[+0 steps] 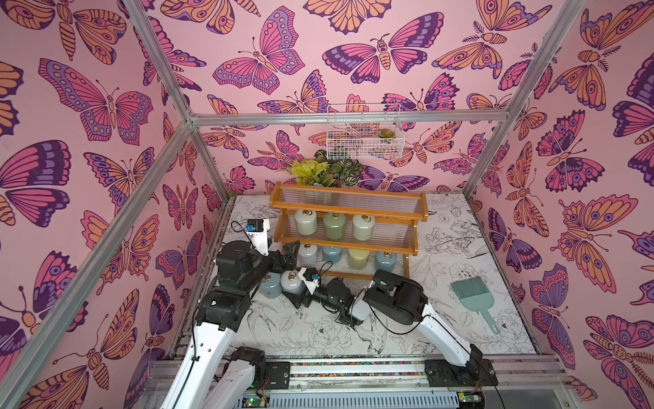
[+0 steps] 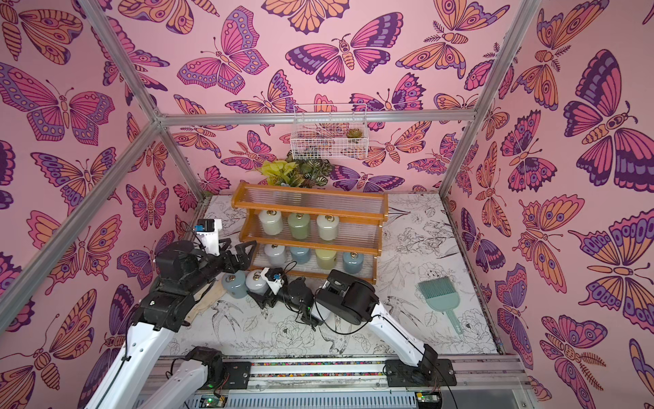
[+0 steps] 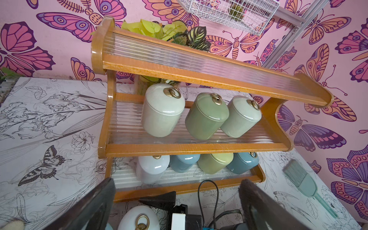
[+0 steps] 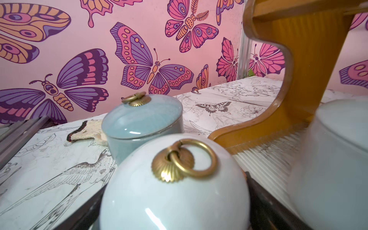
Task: Remove the tea canisters from the shelf
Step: Place the tea canister at the center of the board, then pick up the tea canister from the shelf.
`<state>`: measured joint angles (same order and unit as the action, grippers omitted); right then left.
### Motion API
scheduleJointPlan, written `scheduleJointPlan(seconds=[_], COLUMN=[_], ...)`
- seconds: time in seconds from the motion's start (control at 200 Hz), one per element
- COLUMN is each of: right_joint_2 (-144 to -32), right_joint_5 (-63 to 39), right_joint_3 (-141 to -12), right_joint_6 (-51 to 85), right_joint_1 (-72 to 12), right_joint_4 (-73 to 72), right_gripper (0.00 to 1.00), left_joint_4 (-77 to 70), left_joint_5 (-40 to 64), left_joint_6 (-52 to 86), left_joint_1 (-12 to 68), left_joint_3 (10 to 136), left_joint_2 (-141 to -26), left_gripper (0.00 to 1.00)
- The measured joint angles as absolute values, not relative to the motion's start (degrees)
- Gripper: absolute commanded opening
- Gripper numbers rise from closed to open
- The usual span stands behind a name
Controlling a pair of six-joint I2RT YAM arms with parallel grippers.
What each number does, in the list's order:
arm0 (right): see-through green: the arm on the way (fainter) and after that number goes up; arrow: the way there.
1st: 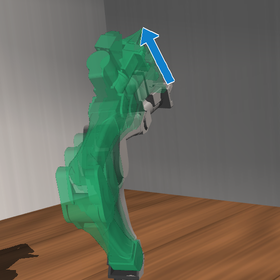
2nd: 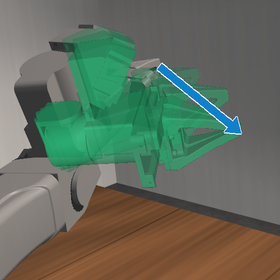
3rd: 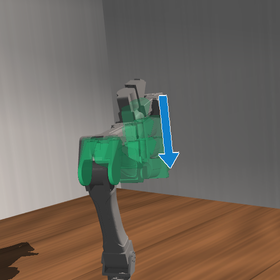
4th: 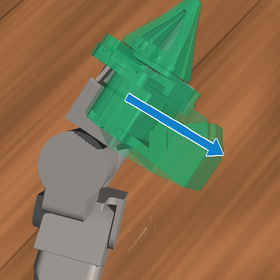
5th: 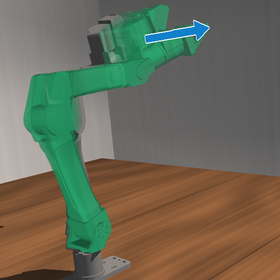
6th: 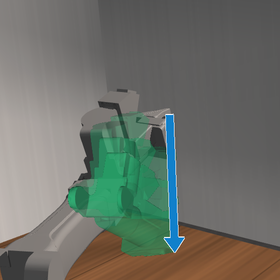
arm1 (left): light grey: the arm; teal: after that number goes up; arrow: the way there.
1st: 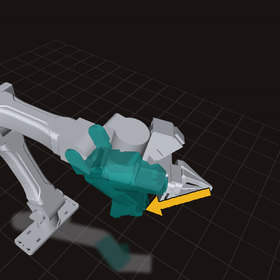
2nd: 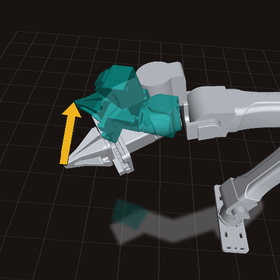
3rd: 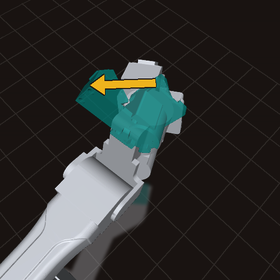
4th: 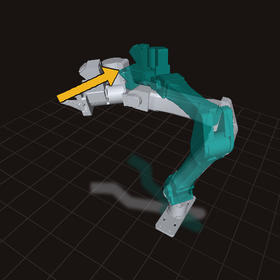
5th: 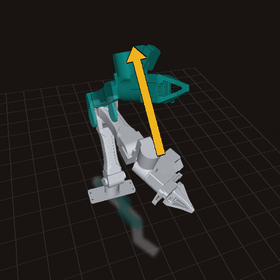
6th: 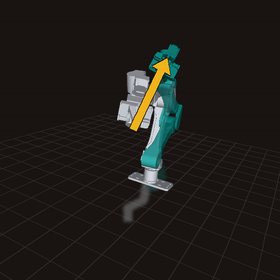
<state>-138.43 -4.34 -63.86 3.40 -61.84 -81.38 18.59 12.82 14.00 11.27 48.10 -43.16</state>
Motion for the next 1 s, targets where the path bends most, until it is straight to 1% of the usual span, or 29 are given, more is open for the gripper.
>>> scheduleJointPlan(seconds=[0.285, 0.531, 0.671, 0.846, 1.001], right_joint_2=[-123.28, -105.78, -94.91, -80.47, -70.17], right_joint_5=[-4.05, -2.61, -0.51, 4.64, 8.93], right_joint_3=[-55.4, -45.45, -42.98, -41.19, -39.31], right_joint_6=[-0.43, -3.01, -4.38, -6.63, -8.64], right_joint_1=[-60.93, -59.53, -58.19, -57.67, -56.29], right_joint_4=[-81.23, -79.64, -73.6, -60.03, -50.22], right_gripper=[0.99, 0.99, 0.99, 0.99, 0.99], left_joint_4=[18.52, 16.82, 12.93, 10.0, 8.19], left_joint_5=[12.75, 12.95, 15.33, 17.23, 18.83], left_joint_6=[14.0, 14.74, 16.84, 18.52, 18.96], left_joint_1=[11.27, 11.27, 11.27, 11.29, 11.29], left_joint_3=[48.07, 47.27, 44.66, 41.71, 41.52], left_joint_2=[-41.93, -42.13, -42.87, -43.05, -43.97], left_gripper=[1.0, 1.0, 1.0, 1.0, 1.0])
